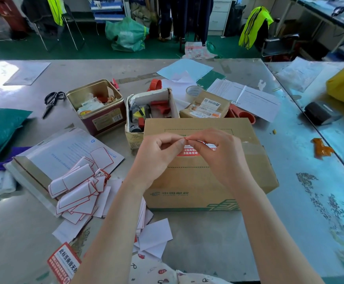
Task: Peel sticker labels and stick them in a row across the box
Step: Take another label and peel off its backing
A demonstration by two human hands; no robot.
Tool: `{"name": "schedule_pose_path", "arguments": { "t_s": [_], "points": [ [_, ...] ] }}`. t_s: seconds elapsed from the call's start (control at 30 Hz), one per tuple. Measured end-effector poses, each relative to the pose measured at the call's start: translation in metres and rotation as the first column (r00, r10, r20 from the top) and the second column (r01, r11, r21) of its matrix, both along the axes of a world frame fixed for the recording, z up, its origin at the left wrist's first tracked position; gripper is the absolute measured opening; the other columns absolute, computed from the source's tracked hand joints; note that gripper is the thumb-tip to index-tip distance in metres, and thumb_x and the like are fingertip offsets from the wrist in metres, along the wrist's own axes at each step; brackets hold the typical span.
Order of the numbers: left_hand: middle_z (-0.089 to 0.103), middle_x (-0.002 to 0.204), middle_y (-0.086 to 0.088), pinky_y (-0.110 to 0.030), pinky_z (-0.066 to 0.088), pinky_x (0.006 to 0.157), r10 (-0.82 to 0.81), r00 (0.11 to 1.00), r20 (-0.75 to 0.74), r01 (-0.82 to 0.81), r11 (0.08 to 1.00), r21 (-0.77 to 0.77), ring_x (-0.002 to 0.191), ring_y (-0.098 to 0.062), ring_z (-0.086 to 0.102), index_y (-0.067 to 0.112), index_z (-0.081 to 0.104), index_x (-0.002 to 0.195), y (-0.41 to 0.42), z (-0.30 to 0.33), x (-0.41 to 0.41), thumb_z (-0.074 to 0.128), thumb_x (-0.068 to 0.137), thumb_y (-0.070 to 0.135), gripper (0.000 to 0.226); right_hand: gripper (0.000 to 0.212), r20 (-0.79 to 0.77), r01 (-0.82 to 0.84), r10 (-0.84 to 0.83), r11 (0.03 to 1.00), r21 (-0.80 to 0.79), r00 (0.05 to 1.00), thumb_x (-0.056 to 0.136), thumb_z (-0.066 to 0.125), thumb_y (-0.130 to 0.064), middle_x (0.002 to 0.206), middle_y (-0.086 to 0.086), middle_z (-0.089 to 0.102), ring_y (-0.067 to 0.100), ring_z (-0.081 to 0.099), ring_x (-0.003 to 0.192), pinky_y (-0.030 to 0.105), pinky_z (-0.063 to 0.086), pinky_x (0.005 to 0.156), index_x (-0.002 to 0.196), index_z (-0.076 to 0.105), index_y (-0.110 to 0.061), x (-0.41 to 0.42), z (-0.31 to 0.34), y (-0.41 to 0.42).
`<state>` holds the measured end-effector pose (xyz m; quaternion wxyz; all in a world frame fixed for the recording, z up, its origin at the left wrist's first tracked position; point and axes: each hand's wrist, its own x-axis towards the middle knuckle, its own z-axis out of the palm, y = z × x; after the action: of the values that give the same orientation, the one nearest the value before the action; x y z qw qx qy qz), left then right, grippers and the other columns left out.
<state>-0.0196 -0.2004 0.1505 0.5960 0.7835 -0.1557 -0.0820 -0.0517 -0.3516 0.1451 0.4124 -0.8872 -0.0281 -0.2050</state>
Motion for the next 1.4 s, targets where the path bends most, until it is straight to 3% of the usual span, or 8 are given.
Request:
{"name": "schedule_pose_path", "arguments": {
  "t_s": [0.13, 0.4, 0.57, 0.7, 0.9, 1.0, 1.13, 1.4],
  "points": [
    [0.07, 0.082, -0.001, -0.013, 0.046, 0.065, 0.006, 0.996, 0.092, -0.009, 0.999, 0.032, 0.076, -0.011, 0.061, 0.013, 0.074, 0.091, -0.001, 0.0, 0.001, 0.059, 0.089, 0.013, 0.014, 0.011, 0.011, 0.0, 0.0, 1.0, -0.005, 1.0, 0.083, 0.069, -0.013, 0.082, -0.01, 0.066, 0.0, 0.058, 0.077, 0.003, 0.04, 0.071, 0.091, 0.076, -0.015, -0.001, 0.001, 0.0],
    [0.067, 0.082, 0.0, -0.018, 0.046, 0.067, -0.025, 0.957, 0.288, -0.02, 0.988, 0.153, 0.079, -0.008, 0.057, 0.019, 0.074, 0.093, -0.002, -0.002, 0.006, 0.06, 0.089, 0.014, 0.015, 0.01, -0.026, 0.019, -0.018, 0.998, 0.061, 1.0, 0.084, 0.067, -0.02, 0.079, -0.023, 0.062, -0.009, 0.057, 0.078, 0.008, 0.044, 0.071, 0.089, 0.075, -0.019, -0.003, 0.007, 0.003],
    [0.067, 0.083, 0.006, -0.007, 0.042, 0.07, -0.051, 0.949, 0.312, -0.004, 0.985, 0.174, 0.082, -0.001, 0.057, 0.02, 0.074, 0.095, -0.002, -0.001, 0.005, 0.061, 0.089, 0.016, 0.015, 0.01, -0.06, 0.041, -0.035, 0.994, 0.097, 0.998, 0.085, 0.065, -0.016, 0.076, -0.024, 0.063, -0.006, 0.058, 0.076, 0.008, 0.045, 0.069, 0.084, 0.073, -0.021, -0.004, 0.007, 0.004],
    [0.068, 0.086, 0.006, -0.008, 0.043, 0.073, -0.044, 0.958, 0.283, 0.006, 0.991, 0.132, 0.085, -0.002, 0.058, 0.019, 0.073, 0.095, -0.003, 0.003, 0.002, 0.06, 0.089, 0.015, 0.015, 0.012, -0.126, 0.071, -0.043, 0.972, 0.226, 0.991, 0.087, 0.063, -0.019, 0.073, -0.015, 0.068, -0.001, 0.06, 0.069, 0.009, 0.043, 0.06, 0.08, 0.071, -0.023, -0.005, 0.011, 0.005],
    [0.067, 0.074, 0.008, -0.015, 0.048, 0.063, -0.021, 1.0, -0.023, 0.018, 0.988, -0.151, 0.071, -0.007, 0.063, 0.012, 0.069, 0.086, -0.004, 0.011, -0.007, 0.052, 0.092, 0.013, 0.018, 0.015, -0.162, 0.082, -0.022, 0.926, 0.369, 0.987, 0.088, 0.061, -0.024, 0.073, -0.005, 0.072, 0.009, 0.067, 0.071, 0.03, 0.053, 0.07, 0.086, 0.073, -0.015, -0.007, 0.015, 0.008],
    [0.064, 0.073, 0.01, -0.013, 0.049, 0.065, -0.037, 0.999, -0.005, 0.036, 0.983, -0.178, 0.072, -0.002, 0.062, 0.005, 0.065, 0.09, -0.008, 0.011, -0.008, 0.053, 0.093, 0.018, 0.018, 0.015, -0.156, 0.054, 0.005, 0.926, 0.373, 0.988, 0.09, 0.059, -0.02, 0.07, -0.008, 0.07, 0.003, 0.066, 0.068, 0.028, 0.055, 0.07, 0.088, 0.072, -0.015, -0.007, 0.014, 0.009],
    [0.064, 0.076, 0.009, -0.01, 0.048, 0.063, 0.002, 0.999, 0.036, 0.005, 0.984, -0.175, 0.071, 0.001, 0.063, 0.005, 0.065, 0.092, -0.011, 0.009, -0.006, 0.058, 0.09, 0.018, 0.015, 0.016, -0.162, 0.059, 0.0, 0.931, 0.359, 0.987, 0.091, 0.059, -0.023, 0.077, -0.004, 0.072, 0.012, 0.068, 0.075, 0.034, 0.054, 0.071, 0.09, 0.073, -0.015, -0.007, 0.013, 0.008],
    [0.068, 0.081, 0.006, -0.025, 0.054, 0.071, 0.061, 0.997, -0.052, -0.068, 0.985, -0.156, 0.081, -0.012, 0.067, 0.022, 0.067, 0.085, -0.01, 0.003, -0.002, 0.061, 0.087, 0.028, 0.009, 0.014, -0.17, 0.071, -0.003, 0.916, 0.395, 0.985, 0.09, 0.059, -0.02, 0.074, -0.007, 0.07, 0.003, 0.062, 0.07, 0.019, 0.048, 0.064, 0.085, 0.072, -0.017, -0.007, 0.011, 0.008]
  ]
}}
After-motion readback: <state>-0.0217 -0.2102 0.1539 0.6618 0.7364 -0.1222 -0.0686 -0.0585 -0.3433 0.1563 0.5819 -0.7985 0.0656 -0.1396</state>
